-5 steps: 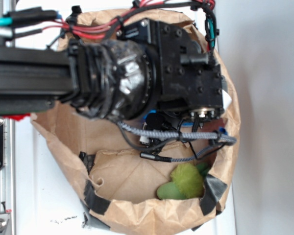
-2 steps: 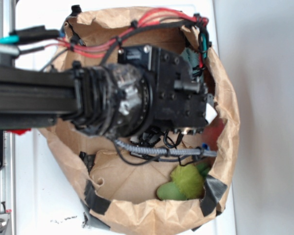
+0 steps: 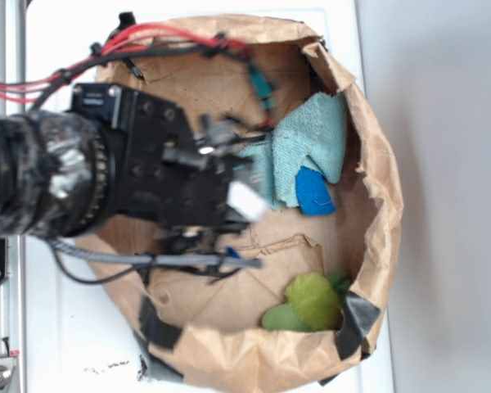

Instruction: Grab the blue bottle.

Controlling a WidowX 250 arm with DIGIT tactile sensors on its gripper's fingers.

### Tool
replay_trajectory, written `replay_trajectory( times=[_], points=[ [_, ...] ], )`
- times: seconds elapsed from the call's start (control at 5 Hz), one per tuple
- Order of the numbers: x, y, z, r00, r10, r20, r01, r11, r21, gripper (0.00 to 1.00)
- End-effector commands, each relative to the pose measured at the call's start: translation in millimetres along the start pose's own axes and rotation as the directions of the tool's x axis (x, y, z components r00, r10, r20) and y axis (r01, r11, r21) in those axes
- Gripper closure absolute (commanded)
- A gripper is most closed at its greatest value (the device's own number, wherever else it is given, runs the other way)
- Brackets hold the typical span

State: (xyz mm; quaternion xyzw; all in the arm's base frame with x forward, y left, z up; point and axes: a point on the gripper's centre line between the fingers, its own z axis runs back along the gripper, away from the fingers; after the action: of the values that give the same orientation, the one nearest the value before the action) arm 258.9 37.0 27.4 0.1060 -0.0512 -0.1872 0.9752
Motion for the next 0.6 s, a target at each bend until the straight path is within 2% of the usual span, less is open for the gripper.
replay_trajectory(
  times=[0.0,0.2,0.4],
  points=[
    [-40.1,3.6,36.6,0.997,0.027,0.075,-0.023,0.998,-0.057,1.0],
    [-55.1,2.9,47.7,0.996,0.04,0.083,-0.033,0.996,-0.085,1.0],
    [-70.2,1.3,71.7,0.994,0.05,0.093,-0.035,0.988,-0.153,1.0]
  ],
)
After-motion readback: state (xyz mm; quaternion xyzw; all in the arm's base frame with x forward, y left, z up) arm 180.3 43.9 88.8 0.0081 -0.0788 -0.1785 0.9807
